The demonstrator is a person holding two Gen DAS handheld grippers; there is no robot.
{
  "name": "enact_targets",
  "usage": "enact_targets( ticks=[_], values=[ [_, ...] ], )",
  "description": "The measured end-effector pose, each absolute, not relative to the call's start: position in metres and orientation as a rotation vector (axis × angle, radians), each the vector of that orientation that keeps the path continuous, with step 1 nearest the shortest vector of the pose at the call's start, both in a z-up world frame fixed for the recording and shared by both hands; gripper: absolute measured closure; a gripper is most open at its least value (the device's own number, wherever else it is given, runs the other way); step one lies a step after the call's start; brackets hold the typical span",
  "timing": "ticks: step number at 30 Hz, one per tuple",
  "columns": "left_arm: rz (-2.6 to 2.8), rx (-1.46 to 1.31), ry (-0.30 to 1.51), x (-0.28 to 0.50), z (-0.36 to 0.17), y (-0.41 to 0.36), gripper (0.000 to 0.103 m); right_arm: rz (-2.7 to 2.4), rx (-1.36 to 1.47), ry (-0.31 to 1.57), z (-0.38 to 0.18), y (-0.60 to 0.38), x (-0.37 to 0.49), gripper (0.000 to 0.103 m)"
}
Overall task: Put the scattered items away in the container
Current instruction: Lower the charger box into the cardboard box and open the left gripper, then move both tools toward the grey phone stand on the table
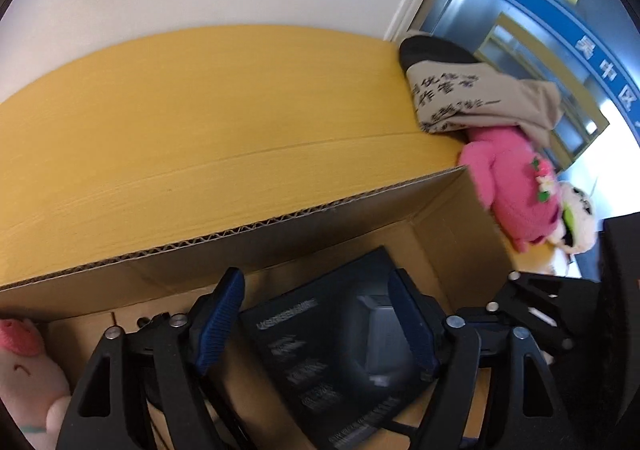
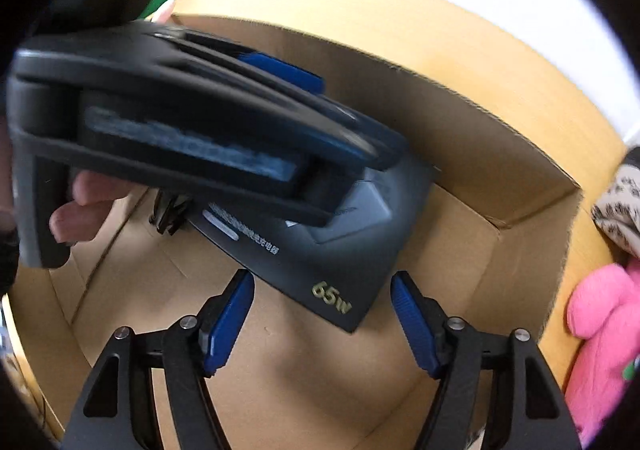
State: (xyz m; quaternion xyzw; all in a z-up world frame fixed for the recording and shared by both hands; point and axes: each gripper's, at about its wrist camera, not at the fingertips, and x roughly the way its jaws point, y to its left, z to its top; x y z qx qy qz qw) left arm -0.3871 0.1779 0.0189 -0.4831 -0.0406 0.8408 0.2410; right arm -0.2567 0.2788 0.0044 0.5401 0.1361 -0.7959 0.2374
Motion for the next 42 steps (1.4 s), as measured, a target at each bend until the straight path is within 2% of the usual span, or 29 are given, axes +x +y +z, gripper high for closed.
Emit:
enact_targets(
  ticks=[6, 9, 14, 18, 24, 27, 42],
  values=[
    [2.409, -1.14, -0.192, -0.334, 0.083, 0.137, 0.013, -2.465, 1.388, 0.278, 0.047, 0.289, -0.198, 0.032],
    [2.535, -0.995, -0.18, -0.289, 0.121, 0.118, 0.0, -2.588, 1.283, 0.208, 0.078, 0.289, -0.151, 0.028],
    [2.676, -0.772, -0.067, -0.181, 0.162, 0.101, 0.0, -2.77, 1.132, 0.057, 0.123, 0.301, -0.094, 0.024],
    [2.762, -0.74, -0.007, -0.108, 0.155, 0.086, 0.0, -2.832, 1.141, -0.018, 0.121, 0.285, -0.042, 0.024],
    [2.827, -0.81, -0.117, -0.038, 0.123, 0.055, 0.0, -2.864, 1.139, -0.01, 0.108, 0.269, 0.006, 0.024],
    [2.868, -0.843, -0.155, -0.015, 0.113, 0.05, 0.0, -2.882, 1.09, 0.056, 0.112, 0.256, 0.03, 0.024],
    [2.897, -0.911, -0.254, 0.041, 0.08, 0.044, 0.0, -2.837, 1.057, 0.073, 0.096, 0.238, 0.063, 0.024]
  ],
)
